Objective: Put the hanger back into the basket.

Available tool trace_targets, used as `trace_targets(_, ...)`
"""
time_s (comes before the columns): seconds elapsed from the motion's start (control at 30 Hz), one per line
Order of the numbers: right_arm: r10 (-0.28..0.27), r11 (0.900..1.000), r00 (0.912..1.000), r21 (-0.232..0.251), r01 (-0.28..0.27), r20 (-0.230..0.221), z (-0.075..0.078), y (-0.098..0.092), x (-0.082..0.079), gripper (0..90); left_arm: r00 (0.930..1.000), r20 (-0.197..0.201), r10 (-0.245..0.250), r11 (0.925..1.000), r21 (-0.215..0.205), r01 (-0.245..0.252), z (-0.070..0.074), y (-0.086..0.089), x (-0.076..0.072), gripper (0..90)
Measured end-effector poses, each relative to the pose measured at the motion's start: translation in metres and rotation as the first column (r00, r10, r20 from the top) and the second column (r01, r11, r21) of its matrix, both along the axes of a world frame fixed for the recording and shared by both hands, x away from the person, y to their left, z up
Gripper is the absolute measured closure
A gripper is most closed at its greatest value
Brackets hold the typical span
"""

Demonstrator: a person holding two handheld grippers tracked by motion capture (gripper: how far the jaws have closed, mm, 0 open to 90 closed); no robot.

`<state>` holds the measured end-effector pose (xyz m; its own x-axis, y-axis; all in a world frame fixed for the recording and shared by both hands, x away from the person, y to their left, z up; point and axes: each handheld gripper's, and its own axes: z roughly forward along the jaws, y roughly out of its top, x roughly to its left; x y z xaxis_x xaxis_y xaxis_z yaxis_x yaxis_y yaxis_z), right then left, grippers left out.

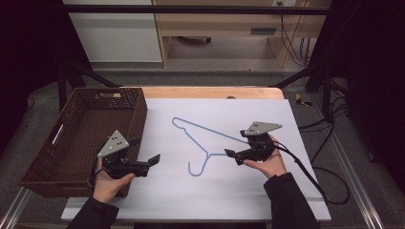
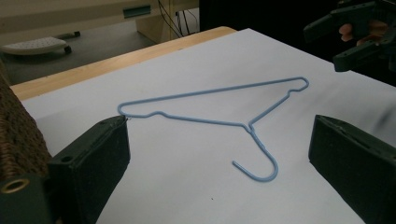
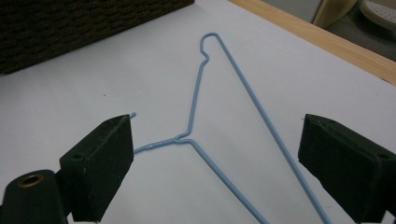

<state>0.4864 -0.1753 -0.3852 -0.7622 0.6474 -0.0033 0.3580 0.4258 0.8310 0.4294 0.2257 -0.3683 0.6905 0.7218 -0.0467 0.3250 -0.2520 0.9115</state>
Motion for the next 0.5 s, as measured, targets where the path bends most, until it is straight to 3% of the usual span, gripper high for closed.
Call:
trace_targets(0.37,0.040,0.996,0.9977,-0.079,-0.044,-0.054,-0.023,0.018,0.024,16.0,0.9995,-0.020,-0.024,0.9993,0.028,0.024,-0.007,-0.011,0.000,5.1)
trace_targets(0.5,0.054,0.994,0.9958,-0.087,-0.060,-0.074,-0.033,0.023,0.029,18.0,0.9992,-0.026,-0.031,0.9989,0.035,0.032,-0.009,-0.014,0.001,5.2)
